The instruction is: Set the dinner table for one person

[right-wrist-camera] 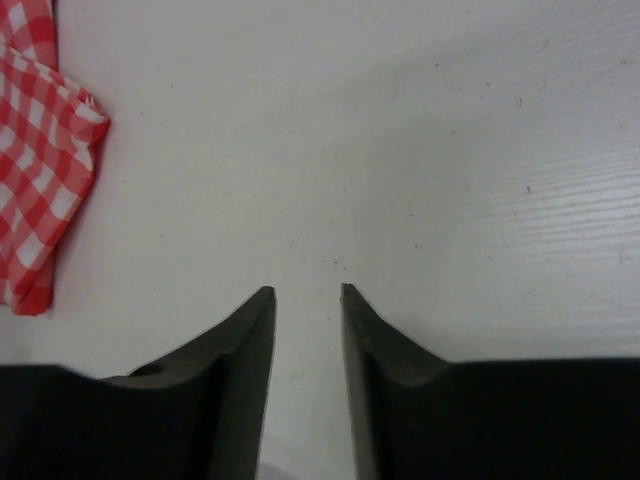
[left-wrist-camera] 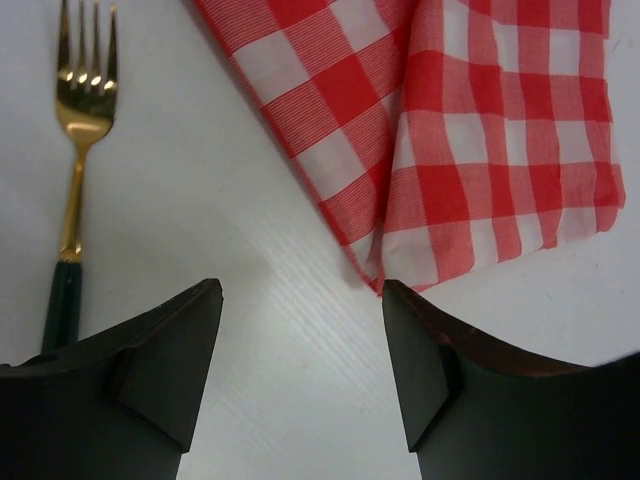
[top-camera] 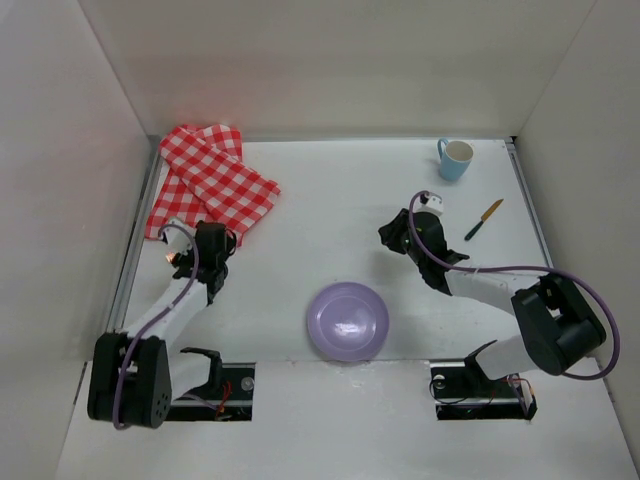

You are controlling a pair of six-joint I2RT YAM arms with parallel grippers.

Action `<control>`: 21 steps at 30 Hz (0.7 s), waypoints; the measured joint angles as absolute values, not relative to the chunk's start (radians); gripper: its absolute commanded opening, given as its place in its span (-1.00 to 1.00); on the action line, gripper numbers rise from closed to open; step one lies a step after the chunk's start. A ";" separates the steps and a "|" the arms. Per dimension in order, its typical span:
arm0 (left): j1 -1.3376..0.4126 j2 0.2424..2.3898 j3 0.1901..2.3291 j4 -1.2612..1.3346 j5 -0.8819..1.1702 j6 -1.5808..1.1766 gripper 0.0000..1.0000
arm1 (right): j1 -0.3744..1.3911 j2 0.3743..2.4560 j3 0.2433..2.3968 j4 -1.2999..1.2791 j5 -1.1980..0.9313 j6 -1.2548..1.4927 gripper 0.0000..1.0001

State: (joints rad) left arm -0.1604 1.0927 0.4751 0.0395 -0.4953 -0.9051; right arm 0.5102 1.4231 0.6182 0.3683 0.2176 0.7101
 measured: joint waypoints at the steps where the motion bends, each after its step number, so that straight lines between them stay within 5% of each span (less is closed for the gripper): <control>1: -0.156 1.136 0.501 0.058 -0.493 -0.897 0.29 | 0.512 1.423 0.619 0.368 0.212 0.711 -0.74; 6: -0.134 1.331 0.655 0.133 -0.473 -0.857 0.30 | 0.515 1.438 0.634 0.367 0.181 0.711 -0.69; 10: -0.105 1.442 0.743 0.187 -0.471 -0.842 0.30 | 0.524 1.448 0.638 0.367 0.166 0.711 -0.09; 13: -0.090 1.529 0.809 0.207 -0.459 -0.826 0.29 | 0.525 1.454 0.641 0.368 0.159 0.707 0.17; 21: -0.064 1.715 0.917 0.235 -0.415 -0.799 0.09 | 0.537 1.468 0.643 0.368 0.150 0.703 0.24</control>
State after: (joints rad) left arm -0.0643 1.7145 0.9169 0.2348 -0.4149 -0.7990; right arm 0.5373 1.4681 0.6430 0.3676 0.1501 0.7033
